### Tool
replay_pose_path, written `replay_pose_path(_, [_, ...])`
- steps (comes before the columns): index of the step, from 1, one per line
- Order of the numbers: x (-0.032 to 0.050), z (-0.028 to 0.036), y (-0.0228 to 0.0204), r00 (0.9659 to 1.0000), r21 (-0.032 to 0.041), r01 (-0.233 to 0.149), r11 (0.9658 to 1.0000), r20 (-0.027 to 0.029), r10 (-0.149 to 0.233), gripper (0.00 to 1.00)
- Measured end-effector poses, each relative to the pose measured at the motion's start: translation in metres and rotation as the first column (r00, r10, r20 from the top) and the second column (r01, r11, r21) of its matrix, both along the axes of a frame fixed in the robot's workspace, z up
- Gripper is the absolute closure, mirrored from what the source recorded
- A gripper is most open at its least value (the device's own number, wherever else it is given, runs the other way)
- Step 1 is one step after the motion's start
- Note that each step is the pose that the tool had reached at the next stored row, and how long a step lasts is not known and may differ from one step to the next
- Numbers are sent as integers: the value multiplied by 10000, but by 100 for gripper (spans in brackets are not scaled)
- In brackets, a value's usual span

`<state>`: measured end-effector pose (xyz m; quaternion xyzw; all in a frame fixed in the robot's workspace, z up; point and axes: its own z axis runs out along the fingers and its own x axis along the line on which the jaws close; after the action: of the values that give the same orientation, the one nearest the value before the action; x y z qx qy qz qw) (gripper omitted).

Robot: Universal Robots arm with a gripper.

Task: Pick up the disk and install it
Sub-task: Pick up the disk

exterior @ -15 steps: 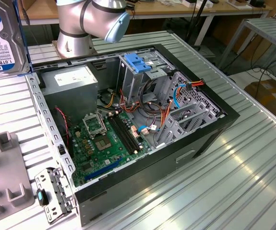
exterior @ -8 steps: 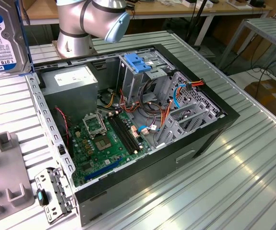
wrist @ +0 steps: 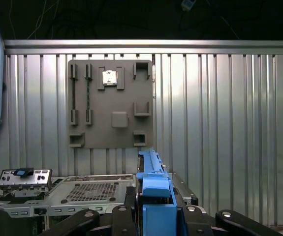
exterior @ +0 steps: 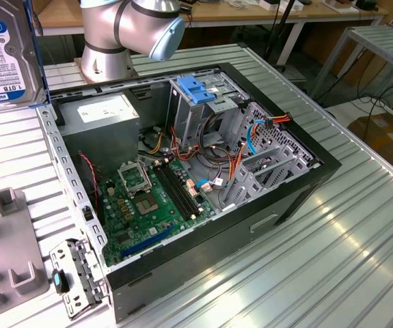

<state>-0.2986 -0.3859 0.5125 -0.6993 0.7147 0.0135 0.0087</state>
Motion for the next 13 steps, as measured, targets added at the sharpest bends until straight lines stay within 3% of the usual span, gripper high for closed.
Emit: replay_pose_path(13, [53,-1,0,10000,0,0,10000,1,0,63])
